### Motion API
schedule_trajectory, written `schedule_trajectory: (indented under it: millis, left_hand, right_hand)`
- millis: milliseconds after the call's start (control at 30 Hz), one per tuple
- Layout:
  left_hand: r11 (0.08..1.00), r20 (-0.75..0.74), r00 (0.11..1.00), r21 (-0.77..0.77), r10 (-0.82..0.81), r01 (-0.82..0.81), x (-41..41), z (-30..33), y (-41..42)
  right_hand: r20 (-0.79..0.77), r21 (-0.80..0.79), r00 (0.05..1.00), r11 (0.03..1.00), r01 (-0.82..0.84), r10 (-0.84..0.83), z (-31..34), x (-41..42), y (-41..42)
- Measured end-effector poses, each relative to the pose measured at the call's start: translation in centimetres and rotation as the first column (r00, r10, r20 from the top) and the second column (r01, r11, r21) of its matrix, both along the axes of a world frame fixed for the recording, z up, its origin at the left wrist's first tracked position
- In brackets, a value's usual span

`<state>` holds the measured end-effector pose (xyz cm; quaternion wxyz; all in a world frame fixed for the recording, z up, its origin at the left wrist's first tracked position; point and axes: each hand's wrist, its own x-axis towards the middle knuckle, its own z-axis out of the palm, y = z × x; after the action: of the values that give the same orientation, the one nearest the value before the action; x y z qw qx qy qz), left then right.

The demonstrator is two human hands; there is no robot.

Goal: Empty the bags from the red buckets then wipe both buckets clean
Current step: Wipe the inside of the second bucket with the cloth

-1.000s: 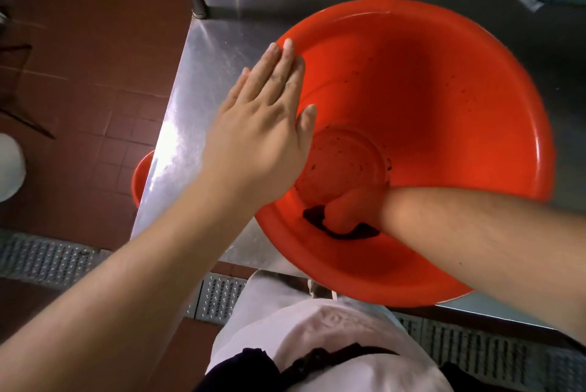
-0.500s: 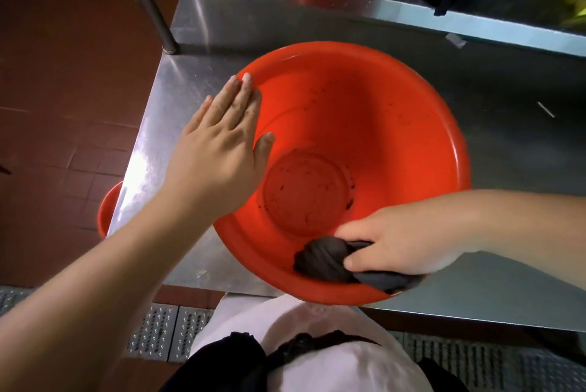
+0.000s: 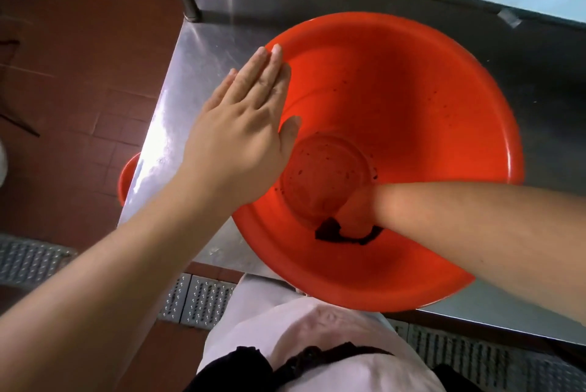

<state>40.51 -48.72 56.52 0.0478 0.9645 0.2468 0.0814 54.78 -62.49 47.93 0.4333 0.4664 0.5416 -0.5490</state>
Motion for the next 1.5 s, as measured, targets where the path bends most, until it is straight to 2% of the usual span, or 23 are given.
schedule_trajectory:
  millis: [100,200,233,367,433,500,600,733,767,833,867,933,1000,1033,1100,1133,1167,1233,1300,1367,1433,1500]
  left_hand:
    - [1.000,-0.003,1.000,-0.012,0.007,-0.007,-0.1,0.0,-0.1]
    - [1.000,-0.022,1.000,-0.015,0.002,-0.003,-0.2,0.1,0.1]
    - [1.000,-0.024,1.000,-0.015,0.000,0.000,-0.2,0.1,0.1]
    - [1.000,-0.024,1.000,-0.023,-0.009,0.008,-0.4,0.1,0.1]
    - [1.000,-0.013,1.000,-0.027,-0.010,0.009,-0.5,0.0,0.1]
    - [1.000,-0.005,1.000,-0.028,-0.012,0.012,-0.5,-0.1,0.3]
    - [0.999,0.001,1.000,-0.041,-0.023,0.023,-0.3,0.0,0.4]
    - [0.998,-0.003,0.999,-0.052,-0.033,0.033,-0.3,0.0,0.3]
    - [0.998,-0.002,0.999,-0.059,-0.033,0.033,-0.3,0.1,0.2]
    - [0.997,-0.001,1.000,-0.065,-0.027,0.027,-0.3,0.1,0.2]
    - [0.998,-0.001,1.000,-0.064,-0.025,0.025,-0.3,0.2,0.2]
    - [0.998,-0.003,1.000,-0.061,-0.017,0.017,-0.2,0.2,0.2]
    - [0.998,0.000,1.000,-0.061,-0.006,0.006,-0.2,0.2,0.2]
    - [0.998,0.002,1.000,-0.061,-0.003,0.003,-0.2,0.2,0.2]
    - [0.998,0.002,1.000,-0.055,-0.002,0.002,-0.2,0.1,0.2]
    - [0.999,0.002,1.000,-0.053,-0.003,0.003,-0.2,0.0,0.2]
    - [0.999,0.004,1.000,-0.051,-0.003,0.004,-0.2,0.0,0.1]
    - [0.999,0.009,1.000,-0.047,0.001,-0.001,-0.2,0.0,0.1]
    - [0.999,0.007,1.000,-0.045,0.001,-0.001,-0.2,0.0,0.2]
    - [0.998,-0.010,1.000,-0.057,-0.012,0.012,-0.3,0.0,0.5]
    - [0.997,-0.034,0.999,-0.073,-0.026,0.024,-0.5,0.0,1.0]
    - [0.995,-0.040,0.998,-0.087,-0.043,0.040,-0.6,0.1,1.4]
  right_hand:
    - [0.007,-0.015,1.000,1.000,-0.026,0.026,-1.4,-0.4,0.2]
    - [0.058,0.003,0.990,0.992,0.125,-0.125,-0.3,-0.5,0.3]
    - [0.075,0.041,0.981,0.983,0.177,-0.180,0.9,-0.4,0.2]
    - [0.034,0.130,0.985,0.978,0.161,-0.167,6.6,-0.2,-1.4]
    - [-0.003,0.191,0.978,0.960,0.205,-0.209,10.6,0.6,-3.0]
    - [-0.070,0.149,0.948,0.937,0.317,-0.310,15.4,1.8,-4.2]
    - [-0.064,0.106,0.915,0.909,0.403,-0.398,19.0,3.7,-5.3]
    - [0.053,0.049,0.933,0.934,0.355,-0.357,16.2,5.9,-4.7]
    - [0.090,0.053,0.947,0.951,0.304,-0.308,14.6,6.1,-4.2]
    - [0.173,0.068,0.978,0.992,0.102,-0.113,11.0,6.0,-2.7]
    - [0.197,0.044,0.979,0.998,0.034,-0.042,9.0,5.9,-2.1]
    - [0.230,-0.094,0.973,0.996,0.009,0.013,5.4,4.8,-0.9]
    - [0.244,-0.157,0.968,0.987,-0.024,0.062,3.0,3.7,0.2]
    - [0.248,-0.150,0.968,0.989,-0.001,0.038,2.1,3.3,0.5]
    - [0.264,-0.020,0.964,0.999,0.047,-0.040,0.5,2.7,0.7]
    - [0.257,0.032,0.966,0.999,0.020,-0.028,-0.1,2.5,0.5]
    - [0.271,0.010,0.962,0.999,-0.042,0.037,-0.3,2.4,0.7]
    - [0.335,-0.201,0.916,0.967,-0.159,0.221,-0.4,2.1,0.7]
    - [0.305,-0.312,0.906,0.929,-0.198,0.295,-0.3,1.6,0.7]
    - [0.194,-0.277,0.954,0.946,-0.170,0.228,1.1,1.1,1.1]
    - [0.186,-0.114,0.980,0.992,-0.049,0.070,2.4,1.1,0.9]
    - [0.191,-0.135,0.969,0.973,0.186,-0.159,4.3,1.7,0.0]
